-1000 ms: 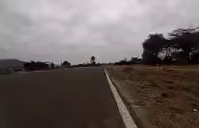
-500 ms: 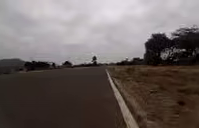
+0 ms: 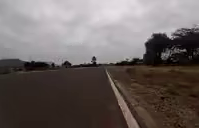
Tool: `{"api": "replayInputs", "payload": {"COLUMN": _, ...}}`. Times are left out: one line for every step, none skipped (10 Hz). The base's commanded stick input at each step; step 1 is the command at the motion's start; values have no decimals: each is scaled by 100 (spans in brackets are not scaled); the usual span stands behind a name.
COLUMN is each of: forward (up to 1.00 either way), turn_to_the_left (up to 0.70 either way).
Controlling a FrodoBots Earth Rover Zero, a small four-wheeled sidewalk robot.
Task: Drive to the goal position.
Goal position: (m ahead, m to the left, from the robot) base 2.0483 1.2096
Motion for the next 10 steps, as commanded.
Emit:
{"api": "replayInputs", "payload": {"forward": 85, "turn_to_the_left": -27}}
{"api": "replayInputs", "payload": {"forward": 85, "turn_to_the_left": -2}}
{"api": "replayInputs", "payload": {"forward": 85, "turn_to_the_left": 0}}
{"api": "replayInputs", "payload": {"forward": 85, "turn_to_the_left": 0}}
{"api": "replayInputs", "payload": {"forward": 85, "turn_to_the_left": 0}}
{"api": "replayInputs", "payload": {"forward": 85, "turn_to_the_left": 0}}
{"api": "replayInputs", "payload": {"forward": 85, "turn_to_the_left": 0}}
{"api": "replayInputs", "payload": {"forward": 85, "turn_to_the_left": 0}}
{"api": "replayInputs", "payload": {"forward": 85, "turn_to_the_left": 0}}
{"api": "replayInputs", "payload": {"forward": 85, "turn_to_the_left": 0}}
